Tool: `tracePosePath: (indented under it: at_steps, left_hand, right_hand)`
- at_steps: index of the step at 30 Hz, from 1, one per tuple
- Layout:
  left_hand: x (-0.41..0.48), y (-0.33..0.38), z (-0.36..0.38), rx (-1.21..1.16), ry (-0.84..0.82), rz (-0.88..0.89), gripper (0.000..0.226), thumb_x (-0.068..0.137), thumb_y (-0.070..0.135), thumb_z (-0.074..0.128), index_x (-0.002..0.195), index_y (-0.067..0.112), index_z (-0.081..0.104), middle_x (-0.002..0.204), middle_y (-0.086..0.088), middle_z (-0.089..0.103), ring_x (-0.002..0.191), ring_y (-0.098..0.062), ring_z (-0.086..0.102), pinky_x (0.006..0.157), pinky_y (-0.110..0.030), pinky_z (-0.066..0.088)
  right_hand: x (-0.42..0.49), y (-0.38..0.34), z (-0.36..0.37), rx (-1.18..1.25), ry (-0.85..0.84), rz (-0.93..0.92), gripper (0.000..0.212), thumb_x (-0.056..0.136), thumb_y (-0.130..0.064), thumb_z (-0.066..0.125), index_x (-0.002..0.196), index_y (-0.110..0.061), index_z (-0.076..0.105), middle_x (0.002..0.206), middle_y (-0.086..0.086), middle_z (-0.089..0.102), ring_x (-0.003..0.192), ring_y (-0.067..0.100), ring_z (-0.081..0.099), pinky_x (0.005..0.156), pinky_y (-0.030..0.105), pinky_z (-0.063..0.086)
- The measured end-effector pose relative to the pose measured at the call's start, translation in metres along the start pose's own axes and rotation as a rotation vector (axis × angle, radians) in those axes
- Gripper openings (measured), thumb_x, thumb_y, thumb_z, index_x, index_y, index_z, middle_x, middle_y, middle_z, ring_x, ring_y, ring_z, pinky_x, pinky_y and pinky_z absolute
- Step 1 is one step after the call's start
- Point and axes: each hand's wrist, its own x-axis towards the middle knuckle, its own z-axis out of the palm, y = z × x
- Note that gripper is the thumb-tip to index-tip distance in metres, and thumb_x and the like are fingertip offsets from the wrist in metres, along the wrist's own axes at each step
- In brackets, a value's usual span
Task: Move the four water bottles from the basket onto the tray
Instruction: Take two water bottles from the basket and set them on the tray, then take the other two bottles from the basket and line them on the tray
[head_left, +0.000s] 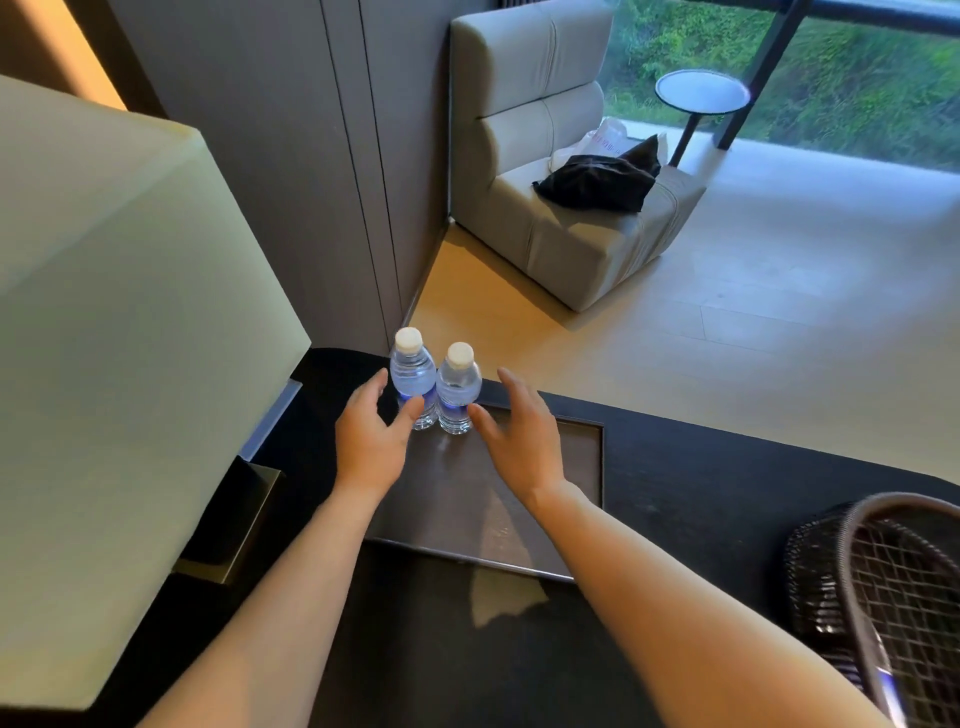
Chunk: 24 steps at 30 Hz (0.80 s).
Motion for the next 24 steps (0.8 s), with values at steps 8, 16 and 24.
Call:
tracePosePath:
  at_steps: [8, 16, 24]
  left_hand:
    - [-0.121, 0.027, 0.023, 0.22, -0.001, -0.03, 0.044, 0.096, 0.033, 0.064, 0.134, 0.01, 0.062, 0.132, -0.009, 0.064, 0.122, -0.025, 0.06, 0.1, -0.041, 0.051]
    - [-0.281, 0.08, 0.093, 0.404, -0.238, 0.118, 0.035, 0.099, 0.03, 0.056, 0.126, 0.011, 0.066, 0.122, -0.006, 0.067, 0.114, -0.026, 0.064, 0.095, -0.039, 0.052]
    - [-0.433, 0.143, 0.172, 0.534, -0.385, 0.21, 0.033, 0.1, 0.036, 0.052, 0.122, 0.017, 0.067, 0.117, 0.001, 0.068, 0.107, -0.019, 0.065, 0.087, -0.033, 0.051]
  right_hand:
    - [-0.087, 0.037, -0.081, -0.262, 0.03, 0.017, 0.055, 0.095, -0.043, 0.065, 0.142, -0.017, 0.058, 0.147, 0.005, 0.06, 0.138, 0.025, 0.053, 0.108, 0.047, 0.048]
    - [-0.223, 0.108, -0.211, -0.431, -0.047, 0.067, 0.045, 0.096, -0.045, 0.06, 0.131, -0.017, 0.065, 0.127, 0.005, 0.069, 0.118, 0.028, 0.064, 0.095, 0.047, 0.052]
    - [-0.355, 0.199, -0.342, -0.512, -0.046, 0.188, 0.031, 0.094, -0.045, 0.06, 0.107, -0.019, 0.069, 0.103, 0.002, 0.068, 0.097, 0.027, 0.066, 0.078, 0.042, 0.052]
